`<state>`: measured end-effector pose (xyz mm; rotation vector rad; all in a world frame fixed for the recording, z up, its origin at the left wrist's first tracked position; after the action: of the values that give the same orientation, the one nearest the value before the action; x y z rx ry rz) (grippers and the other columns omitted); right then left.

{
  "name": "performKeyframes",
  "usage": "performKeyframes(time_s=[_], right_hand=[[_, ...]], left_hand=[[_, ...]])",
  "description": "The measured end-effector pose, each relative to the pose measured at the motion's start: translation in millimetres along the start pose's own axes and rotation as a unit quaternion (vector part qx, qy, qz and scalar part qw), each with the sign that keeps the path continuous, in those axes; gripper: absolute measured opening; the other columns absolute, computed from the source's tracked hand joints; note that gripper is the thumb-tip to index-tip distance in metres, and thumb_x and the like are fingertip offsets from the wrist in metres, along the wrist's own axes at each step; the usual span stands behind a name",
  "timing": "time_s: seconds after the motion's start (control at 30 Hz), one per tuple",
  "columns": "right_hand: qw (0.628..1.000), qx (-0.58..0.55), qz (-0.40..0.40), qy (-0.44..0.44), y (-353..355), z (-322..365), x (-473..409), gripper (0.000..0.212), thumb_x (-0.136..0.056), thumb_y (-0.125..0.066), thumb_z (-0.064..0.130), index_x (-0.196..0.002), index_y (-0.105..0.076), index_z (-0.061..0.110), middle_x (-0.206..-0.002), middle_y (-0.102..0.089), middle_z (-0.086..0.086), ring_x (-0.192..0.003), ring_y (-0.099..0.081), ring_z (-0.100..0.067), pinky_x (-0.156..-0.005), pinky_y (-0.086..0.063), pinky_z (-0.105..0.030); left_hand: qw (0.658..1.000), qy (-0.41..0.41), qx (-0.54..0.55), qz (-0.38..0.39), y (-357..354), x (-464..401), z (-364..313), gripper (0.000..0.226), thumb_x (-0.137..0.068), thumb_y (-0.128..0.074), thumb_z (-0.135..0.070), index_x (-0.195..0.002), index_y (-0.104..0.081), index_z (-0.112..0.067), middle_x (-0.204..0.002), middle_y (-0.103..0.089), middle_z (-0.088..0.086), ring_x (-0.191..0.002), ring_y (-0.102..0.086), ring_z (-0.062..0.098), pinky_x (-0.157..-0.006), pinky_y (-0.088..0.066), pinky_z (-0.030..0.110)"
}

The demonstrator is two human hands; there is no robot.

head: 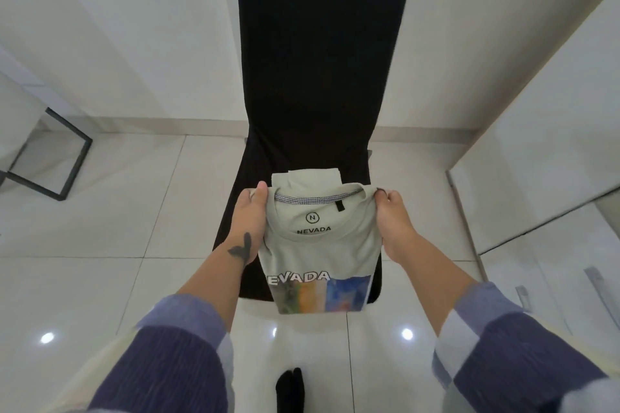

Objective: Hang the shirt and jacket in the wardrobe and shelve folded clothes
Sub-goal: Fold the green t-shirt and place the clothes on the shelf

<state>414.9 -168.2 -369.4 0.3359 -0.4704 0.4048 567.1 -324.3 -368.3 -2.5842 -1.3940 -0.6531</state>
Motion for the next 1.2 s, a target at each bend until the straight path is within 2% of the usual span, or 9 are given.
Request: performKeyframes(time_s=[0.1,0.37,0.5,0.67,0.83,0.93,1.03,1.1,1.2], right_hand=[[1.000,0.007,-0.020,0.016,-27.0,-2.5,-57.4,0.017,-0.101,-0.032,0.029,-0.106,-0.042,0.015,-0.090,-0.049,0.000,-0.079,-0.047,-0.013,-0.074,-0.040,-0.030],[0.987,0.110,-0.059,0.100,-79.7,-41.1,-187.9,0.023,-0.102,-0.029,0.023,-0.118,-0.041,0.012,-0.080,-0.043,0.009,-0.075,-0.046,-0.010,-0.073,-0.036,-0.028],[0.945,0.270,-0.093,0.160,-90.8,-69.2,-219.2,0.024,-0.102,-0.028,0.030,-0.115,-0.041,0.016,-0.084,-0.056,-0.003,-0.083,-0.057,-0.026,-0.074,-0.048,-0.043],[0.828,0.476,-0.140,0.260,-90.8,-92.2,-238.4,0.027,-0.101,-0.032,0.027,-0.114,-0.050,0.013,-0.108,-0.056,-0.011,-0.094,-0.052,-0.029,-0.078,-0.046,-0.045],[0.823,0.475,-0.142,0.276,-94.4,-87.4,-231.9,0.034,-0.093,-0.043,0.024,-0.126,-0.048,0.020,-0.122,-0.049,-0.010,-0.109,-0.044,-0.029,-0.087,-0.038,-0.041],[0.777,0.468,-0.076,0.414,-106.8,-63.4,-220.6,0.047,-0.087,-0.041,0.029,-0.132,-0.048,0.022,-0.130,-0.049,-0.005,-0.123,-0.041,-0.025,-0.103,-0.031,-0.043],[0.719,0.518,0.113,0.450,-133.9,-47.5,-218.7,0.056,-0.093,-0.041,0.045,-0.144,-0.035,0.023,-0.137,-0.048,0.002,-0.129,-0.039,-0.019,-0.114,-0.019,-0.041],[0.689,0.564,0.167,0.423,-147.5,-46.9,-223.0,0.067,-0.091,-0.037,0.061,-0.147,-0.028,0.025,-0.138,-0.044,0.004,-0.127,-0.038,-0.018,-0.111,-0.022,-0.040],[0.687,0.570,0.150,0.426,-155.8,-49.0,-224.6,0.064,-0.088,-0.037,0.067,-0.137,-0.037,0.026,-0.128,-0.049,0.005,-0.117,-0.044,-0.018,-0.095,-0.032,-0.036]], left_hand=[[0.999,-0.029,-0.019,-0.037,-13.0,-60.0,11.3,0.032,-0.099,-0.036,-0.042,-0.101,-0.047,-0.012,-0.091,-0.052,-0.003,-0.083,-0.050,0.010,-0.072,-0.041,0.026],[0.989,-0.044,-0.070,-0.123,-47.6,-173.5,78.1,0.019,-0.100,-0.038,-0.032,-0.108,-0.041,-0.015,-0.087,-0.050,-0.006,-0.075,-0.048,0.004,-0.063,-0.038,0.023],[0.962,-0.087,-0.164,-0.201,-56.9,-201.1,99.7,0.010,-0.100,-0.039,-0.028,-0.101,-0.043,-0.019,-0.100,-0.049,-0.004,-0.080,-0.046,0.007,-0.069,-0.033,0.021],[0.926,-0.119,-0.254,-0.252,-58.4,-205.9,123.4,0.015,-0.099,-0.039,-0.033,-0.102,-0.044,-0.019,-0.099,-0.056,-0.002,-0.085,-0.051,0.014,-0.073,-0.036,0.029],[0.929,-0.119,-0.262,-0.232,-60.5,-206.0,119.5,0.032,-0.095,-0.046,-0.042,-0.120,-0.046,-0.022,-0.097,-0.054,-0.011,-0.085,-0.052,0.008,-0.072,-0.038,0.025],[0.941,-0.110,-0.244,-0.205,-63.5,-204.5,112.9,0.033,-0.094,-0.052,-0.037,-0.124,-0.045,-0.025,-0.097,-0.053,-0.014,-0.084,-0.052,0.006,-0.072,-0.040,0.025],[0.950,-0.123,-0.200,-0.206,-63.8,-201.6,107.3,0.029,-0.095,-0.052,-0.027,-0.122,-0.046,-0.024,-0.098,-0.053,-0.014,-0.084,-0.052,0.006,-0.074,-0.041,0.024],[0.957,-0.131,-0.161,-0.202,-62.2,-200.6,104.8,0.026,-0.095,-0.052,-0.024,-0.121,-0.047,-0.023,-0.101,-0.053,-0.013,-0.088,-0.054,0.006,-0.077,-0.044,0.023],[0.962,-0.155,-0.126,-0.188,-57.8,-200.8,102.0,0.024,-0.095,-0.052,-0.018,-0.119,-0.047,-0.020,-0.101,-0.052,-0.013,-0.088,-0.054,-0.002,-0.073,-0.044,0.009]])
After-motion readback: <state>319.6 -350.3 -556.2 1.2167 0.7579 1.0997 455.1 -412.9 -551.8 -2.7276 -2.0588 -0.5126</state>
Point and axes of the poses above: each hand's wrist, its own x-axis away from the middle knuckle, its own y-axis out of the back of the hand, z = x × y, the point moved 1 cm from there along -x, towards the middle knuckle
